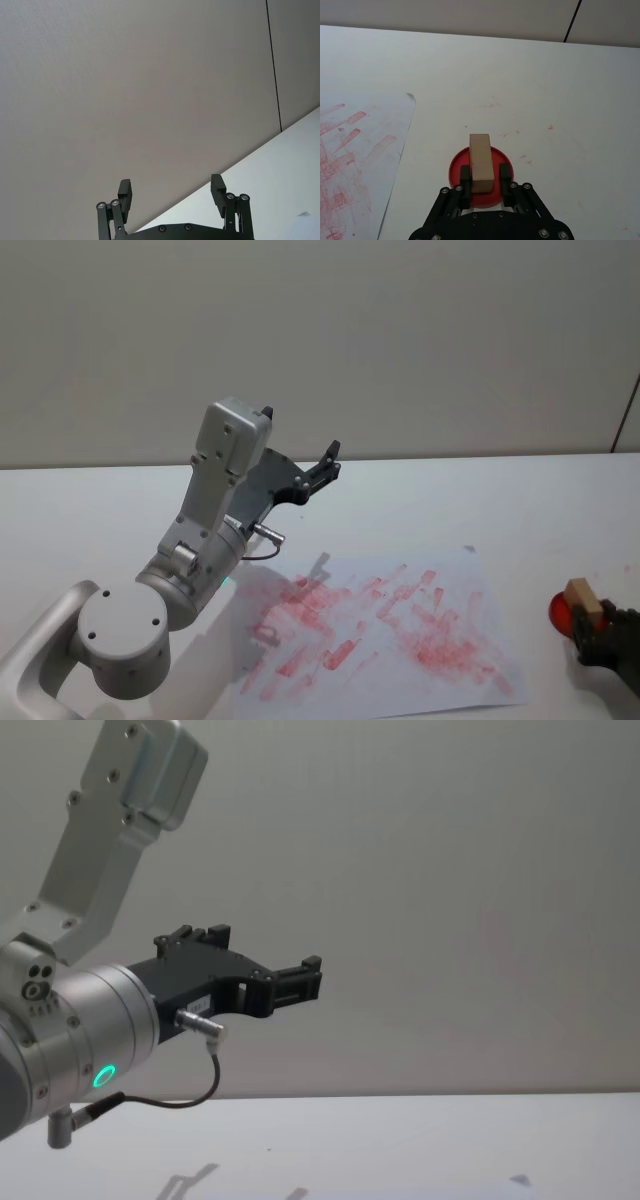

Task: Use the one hand to pick up the stamp and affix it onto the A4 paper.

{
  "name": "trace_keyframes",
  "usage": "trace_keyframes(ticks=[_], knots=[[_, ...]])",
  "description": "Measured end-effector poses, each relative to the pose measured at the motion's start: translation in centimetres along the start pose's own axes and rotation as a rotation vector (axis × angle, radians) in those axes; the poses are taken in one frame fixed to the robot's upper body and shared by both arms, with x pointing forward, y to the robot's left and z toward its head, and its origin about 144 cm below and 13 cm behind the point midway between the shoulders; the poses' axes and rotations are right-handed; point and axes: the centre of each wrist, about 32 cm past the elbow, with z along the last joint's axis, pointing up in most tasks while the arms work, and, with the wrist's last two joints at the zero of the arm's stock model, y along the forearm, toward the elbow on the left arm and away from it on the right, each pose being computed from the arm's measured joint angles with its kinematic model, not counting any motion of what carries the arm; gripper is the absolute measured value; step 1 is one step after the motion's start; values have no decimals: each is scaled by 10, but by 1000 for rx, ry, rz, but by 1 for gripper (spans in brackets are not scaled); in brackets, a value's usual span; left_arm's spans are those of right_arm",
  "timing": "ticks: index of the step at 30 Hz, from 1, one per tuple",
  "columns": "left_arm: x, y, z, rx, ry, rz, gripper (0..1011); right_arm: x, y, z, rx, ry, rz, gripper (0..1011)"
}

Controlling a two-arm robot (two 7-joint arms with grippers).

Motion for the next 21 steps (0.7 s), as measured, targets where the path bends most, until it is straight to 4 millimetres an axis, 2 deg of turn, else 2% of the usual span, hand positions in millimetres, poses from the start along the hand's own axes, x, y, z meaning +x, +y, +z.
trace_keyframes(ticks=[1,6,21], knots=[[0,0,0,0,0,0,1001,0,0,0,-1,0,0,313],[0,0,0,0,0,0,1001,0,0,0,-2,-1,0,212],[0,0,0,0,0,0,1001,0,2,5,53,-54,37,213]])
